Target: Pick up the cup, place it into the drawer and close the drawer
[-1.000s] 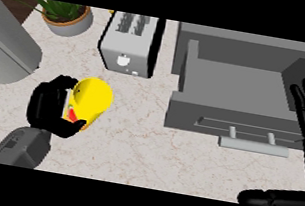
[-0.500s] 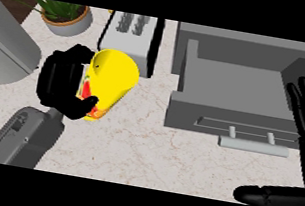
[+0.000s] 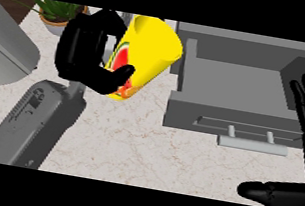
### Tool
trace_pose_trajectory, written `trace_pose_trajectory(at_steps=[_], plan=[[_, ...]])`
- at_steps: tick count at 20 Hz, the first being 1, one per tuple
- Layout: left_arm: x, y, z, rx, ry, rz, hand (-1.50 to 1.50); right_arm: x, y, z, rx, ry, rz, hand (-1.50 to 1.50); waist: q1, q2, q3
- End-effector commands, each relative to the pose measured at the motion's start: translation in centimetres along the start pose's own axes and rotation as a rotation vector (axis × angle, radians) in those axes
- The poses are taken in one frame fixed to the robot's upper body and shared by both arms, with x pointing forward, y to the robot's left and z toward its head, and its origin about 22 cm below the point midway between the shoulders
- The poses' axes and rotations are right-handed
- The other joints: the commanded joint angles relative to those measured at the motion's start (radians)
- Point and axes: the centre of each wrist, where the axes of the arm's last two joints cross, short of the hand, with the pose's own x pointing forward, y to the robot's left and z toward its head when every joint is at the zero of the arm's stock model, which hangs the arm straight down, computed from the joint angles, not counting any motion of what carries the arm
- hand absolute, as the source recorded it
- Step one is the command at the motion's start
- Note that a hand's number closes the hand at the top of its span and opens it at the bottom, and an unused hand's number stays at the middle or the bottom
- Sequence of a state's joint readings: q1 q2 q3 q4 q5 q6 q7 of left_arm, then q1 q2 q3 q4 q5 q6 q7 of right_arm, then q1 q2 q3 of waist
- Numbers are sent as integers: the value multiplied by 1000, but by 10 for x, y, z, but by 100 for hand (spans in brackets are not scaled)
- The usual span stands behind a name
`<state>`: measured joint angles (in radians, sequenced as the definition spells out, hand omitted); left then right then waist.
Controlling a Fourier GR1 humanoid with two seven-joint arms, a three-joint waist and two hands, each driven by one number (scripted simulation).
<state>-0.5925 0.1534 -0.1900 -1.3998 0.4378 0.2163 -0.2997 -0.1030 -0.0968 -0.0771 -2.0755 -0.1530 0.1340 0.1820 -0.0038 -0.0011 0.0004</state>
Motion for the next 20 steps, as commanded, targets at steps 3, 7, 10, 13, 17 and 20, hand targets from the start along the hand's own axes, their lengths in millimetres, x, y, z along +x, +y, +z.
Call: trace_pose_trajectory(at_steps=[3,7,10,13,17,20], plan=[[11,-35,-45,-19,7,-60,150,4,-3,2,-1,2,-5,-150,-6,2,0],[16,-50,-62,-34,12,-82,150,-8,-12,7,-4,13,-4,-150,-5,1,0],[3,-47,-80,-53,69,-89,150,-13,1,5,-1,5,-9,-150,-8,4,0],[18,-83,-90,-54,67,-128,150,3,-13,8,-2,2,-3,-150,-8,1,0],[-7,-103,-87,-54,102,-144,150,-30,-2,1,-13,14,-2,-150,-10,4,0],[-18,-94,-94,-53,122,-136,150,4,-12,12,14,0,-4,-150,-16,3,0]])
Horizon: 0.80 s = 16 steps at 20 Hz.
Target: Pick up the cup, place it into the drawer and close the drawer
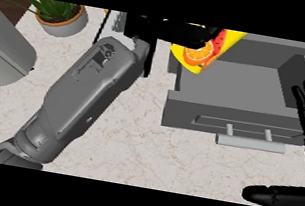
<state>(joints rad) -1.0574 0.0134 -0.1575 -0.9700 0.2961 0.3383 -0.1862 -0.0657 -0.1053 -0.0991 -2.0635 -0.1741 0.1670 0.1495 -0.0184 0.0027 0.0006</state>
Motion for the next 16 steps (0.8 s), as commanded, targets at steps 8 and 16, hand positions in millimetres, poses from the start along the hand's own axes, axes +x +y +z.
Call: trace_pose_trajectory(at_steps=[8,16], plan=[[-33,-15,-18,19,80,-60,150,1,6,-15,13,-21,-13,-150,-22,8,0],[-51,-26,-8,-4,135,-128,150,-6,4,-6,23,-30,-31,-150,-56,12,1]])
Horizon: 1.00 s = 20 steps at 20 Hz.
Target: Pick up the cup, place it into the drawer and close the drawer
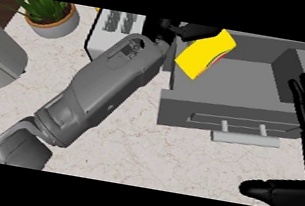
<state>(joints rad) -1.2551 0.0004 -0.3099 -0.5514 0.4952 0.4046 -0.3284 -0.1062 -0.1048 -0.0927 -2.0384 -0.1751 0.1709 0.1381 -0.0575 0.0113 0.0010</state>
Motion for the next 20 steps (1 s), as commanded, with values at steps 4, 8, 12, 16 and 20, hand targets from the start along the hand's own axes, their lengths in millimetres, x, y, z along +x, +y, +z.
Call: trace_pose_trajectory(at_steps=[4,8,12,16,20], plan=[[-19,0,4,-22,4,-67,150,-18,2,3,17,9,-11,-150,-22,7,0],[-10,-10,0,-33,65,-123,150,0,9,-10,39,-3,-15,-150,-42,9,0],[-13,-10,-1,-47,65,-223,150,-13,12,-13,57,-21,-26,-150,-54,17,1],[-12,-15,0,-28,66,-266,-150,0,9,-18,45,-40,-41,-150,-50,13,1],[-12,-22,8,-36,45,-164,-150,2,10,-17,74,-28,-61,-150,-69,14,1]])
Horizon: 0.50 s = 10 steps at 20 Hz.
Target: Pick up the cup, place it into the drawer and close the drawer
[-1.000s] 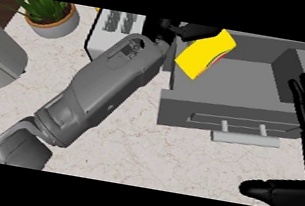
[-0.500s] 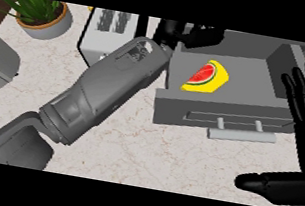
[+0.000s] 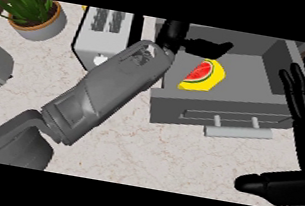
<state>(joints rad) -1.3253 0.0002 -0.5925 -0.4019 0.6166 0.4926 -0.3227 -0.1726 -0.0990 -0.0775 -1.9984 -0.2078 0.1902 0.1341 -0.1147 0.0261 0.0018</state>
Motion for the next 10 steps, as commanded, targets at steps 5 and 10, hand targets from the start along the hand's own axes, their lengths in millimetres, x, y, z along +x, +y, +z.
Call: trace_pose_trajectory(at_steps=[5,10], plan=[[7,-6,4,-5,-73,177,-150,0,-5,9,16,7,-61,-150,14,-5,-1],[25,-3,-5,13,-145,303,-150,4,-15,18,21,18,-81,-150,57,-15,-1]])
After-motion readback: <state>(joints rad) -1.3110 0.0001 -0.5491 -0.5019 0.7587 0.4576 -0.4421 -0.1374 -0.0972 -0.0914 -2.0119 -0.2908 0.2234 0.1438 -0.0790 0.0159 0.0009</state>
